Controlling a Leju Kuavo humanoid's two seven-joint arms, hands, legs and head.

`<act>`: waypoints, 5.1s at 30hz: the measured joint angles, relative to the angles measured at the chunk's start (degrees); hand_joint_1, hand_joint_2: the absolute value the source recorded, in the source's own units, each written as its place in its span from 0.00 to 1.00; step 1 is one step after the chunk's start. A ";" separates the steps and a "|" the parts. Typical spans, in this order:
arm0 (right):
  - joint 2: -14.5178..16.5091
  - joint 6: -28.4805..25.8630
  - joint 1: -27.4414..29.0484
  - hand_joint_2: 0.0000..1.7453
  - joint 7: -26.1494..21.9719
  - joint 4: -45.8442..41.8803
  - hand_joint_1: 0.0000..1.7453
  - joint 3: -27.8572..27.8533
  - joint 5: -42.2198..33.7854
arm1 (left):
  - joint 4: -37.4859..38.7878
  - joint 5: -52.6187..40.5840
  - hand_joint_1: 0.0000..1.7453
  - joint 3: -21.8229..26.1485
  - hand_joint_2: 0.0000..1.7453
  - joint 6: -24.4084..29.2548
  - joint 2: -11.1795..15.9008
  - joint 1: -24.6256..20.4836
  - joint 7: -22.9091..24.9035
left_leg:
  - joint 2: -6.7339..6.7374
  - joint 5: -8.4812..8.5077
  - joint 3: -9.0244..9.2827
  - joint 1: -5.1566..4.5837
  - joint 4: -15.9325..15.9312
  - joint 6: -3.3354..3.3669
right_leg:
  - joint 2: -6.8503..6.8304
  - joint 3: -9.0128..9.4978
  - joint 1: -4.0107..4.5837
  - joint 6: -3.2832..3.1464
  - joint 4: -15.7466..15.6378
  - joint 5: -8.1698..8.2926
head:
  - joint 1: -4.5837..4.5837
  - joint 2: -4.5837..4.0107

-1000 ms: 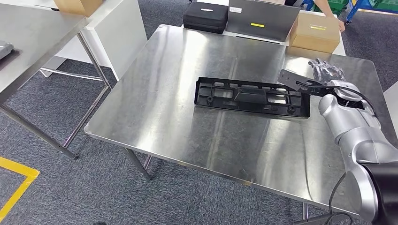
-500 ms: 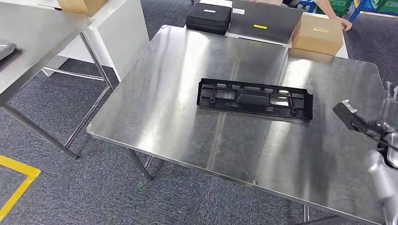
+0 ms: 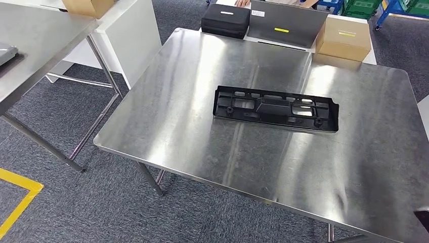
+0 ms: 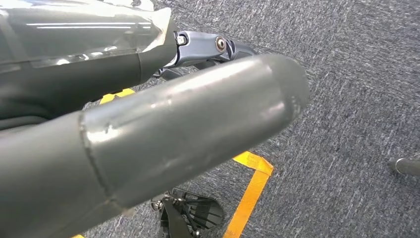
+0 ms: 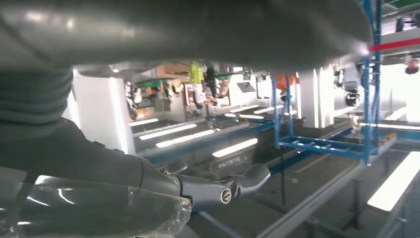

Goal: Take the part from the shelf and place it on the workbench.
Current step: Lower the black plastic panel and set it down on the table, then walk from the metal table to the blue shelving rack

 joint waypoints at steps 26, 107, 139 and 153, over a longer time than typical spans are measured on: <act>18.89 -17.97 -8.49 1.00 15.38 18.45 0.00 -41.72 10.34 | 0.04 1.28 0.00 4.26 0.00 0.80 -2.04 -0.58 -0.69 | 0.85 -0.35 0.79 -0.27 -0.02 0.14 | 0.68 0.59 0.02 0.13 -0.01 -0.20 | 0.05 0.00; 20.28 8.64 -15.66 0.00 29.01 81.47 0.00 -27.10 26.72 | 0.07 -14.40 0.00 -6.73 0.00 -6.46 2.91 -2.87 9.06 | 0.86 -0.32 0.83 -0.25 -0.03 0.10 | 0.71 0.65 0.00 0.13 0.03 -0.21 | 0.05 0.00; 20.21 11.93 -15.14 0.00 28.25 81.89 0.00 -24.65 27.72 | 0.43 -15.95 0.00 -6.73 0.00 -6.82 3.02 -1.82 15.61 | -1.11 0.40 1.91 0.21 -1.11 1.41 | 0.70 -3.48 -0.69 0.57 12.10 -5.56 | 0.54 0.00; 20.33 12.51 -15.26 0.00 28.25 82.01 0.00 -23.67 27.87 | 0.62 -16.63 0.00 -6.75 0.00 -7.63 3.08 -1.34 17.50 | 1.51 -6.46 -7.70 1.86 15.93 -3.22 | -2.03 4.59 -0.91 -2.31 0.11 -3.94 | -0.21 0.00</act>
